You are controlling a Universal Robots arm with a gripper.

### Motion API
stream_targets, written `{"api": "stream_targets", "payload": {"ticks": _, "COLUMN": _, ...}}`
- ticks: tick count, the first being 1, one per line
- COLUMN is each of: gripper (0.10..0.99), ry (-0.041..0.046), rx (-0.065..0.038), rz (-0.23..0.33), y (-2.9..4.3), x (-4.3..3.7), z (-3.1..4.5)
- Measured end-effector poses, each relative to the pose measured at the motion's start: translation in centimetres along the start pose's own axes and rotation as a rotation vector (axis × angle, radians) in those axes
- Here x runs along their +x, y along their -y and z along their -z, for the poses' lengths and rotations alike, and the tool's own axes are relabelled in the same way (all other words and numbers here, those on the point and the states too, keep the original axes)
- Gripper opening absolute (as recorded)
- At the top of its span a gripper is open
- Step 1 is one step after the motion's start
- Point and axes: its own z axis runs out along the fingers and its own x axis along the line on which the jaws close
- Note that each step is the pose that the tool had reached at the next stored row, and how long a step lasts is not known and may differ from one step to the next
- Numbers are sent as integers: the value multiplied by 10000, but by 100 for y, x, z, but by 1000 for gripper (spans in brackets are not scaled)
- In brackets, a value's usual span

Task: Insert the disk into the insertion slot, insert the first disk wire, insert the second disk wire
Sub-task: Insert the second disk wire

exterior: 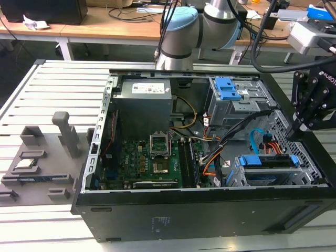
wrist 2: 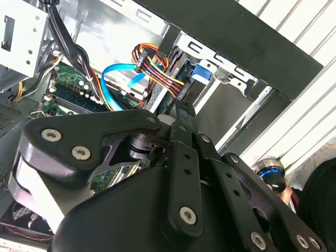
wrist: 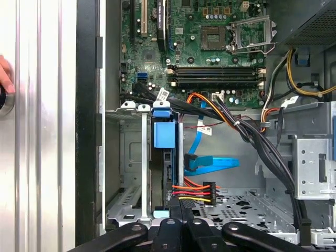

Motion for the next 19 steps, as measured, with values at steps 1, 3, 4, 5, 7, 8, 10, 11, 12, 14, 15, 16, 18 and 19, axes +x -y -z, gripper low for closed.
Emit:
{"api": "stream_targets", "payload": {"ticks": 1, "gripper": 106, "ry": 1, "rx": 0, "rz": 0, "y": 0, "x": 0, "z": 0}}
{"api": "stream_targets", "payload": {"ticks": 3, "gripper": 173, "ry": 3, "rx": 0, "rz": 0, "y": 0, "x": 0, "z": 0}}
{"api": "stream_targets", "payload": {"ticks": 4, "gripper": 173, "ry": 4, "rx": 0, "rz": 0, "y": 0, "x": 0, "z": 0}}
{"api": "stream_targets", "payload": {"ticks": 5, "gripper": 239, "ry": 4, "rx": 0, "rz": -1, "y": -1, "x": 0, "z": 0}}
{"api": "stream_targets", "payload": {"ticks": 7, "gripper": 239, "ry": 3, "rx": 0, "rz": -1, "y": -21, "x": -37, "z": -5}}
{"api": "stream_targets", "payload": {"ticks": 8, "gripper": 239, "ry": 5, "rx": 0, "rz": 1, "y": -69, "x": -82, "z": -21}}
{"api": "stream_targets", "payload": {"ticks": 10, "gripper": 239, "ry": 4, "rx": 0, "rz": 1, "y": -216, "x": -114, "z": -62}}
{"api": "stream_targets", "payload": {"ticks": 11, "gripper": 239, "ry": -3, "rx": 0, "rz": 0, "y": -242, "x": -116, "z": -76}}
{"api": "stream_targets", "payload": {"ticks": 12, "gripper": 239, "ry": -37, "rx": 0, "rz": -2, "y": -344, "x": -122, "z": -142}}
{"api": "stream_targets", "payload": {"ticks": 14, "gripper": 239, "ry": -101, "rx": 1, "rz": -4, "y": -413, "x": -123, "z": -183}}
{"api": "stream_targets", "payload": {"ticks": 15, "gripper": 239, "ry": -106, "rx": 1, "rz": -4, "y": -413, "x": -124, "z": -184}}
{"api": "stream_targets", "payload": {"ticks": 16, "gripper": 161, "ry": -109, "rx": 1, "rz": -4, "y": -413, "x": -124, "z": -186}}
{"api": "stream_targets", "payload": {"ticks": 18, "gripper": 161, "ry": -114, "rx": 1, "rz": -6, "y": -414, "x": -85, "z": -191}}
{"api": "stream_targets", "payload": {"ticks": 19, "gripper": 161, "ry": -113, "rx": 1, "rz": -5, "y": -412, "x": -58, "z": -213}}
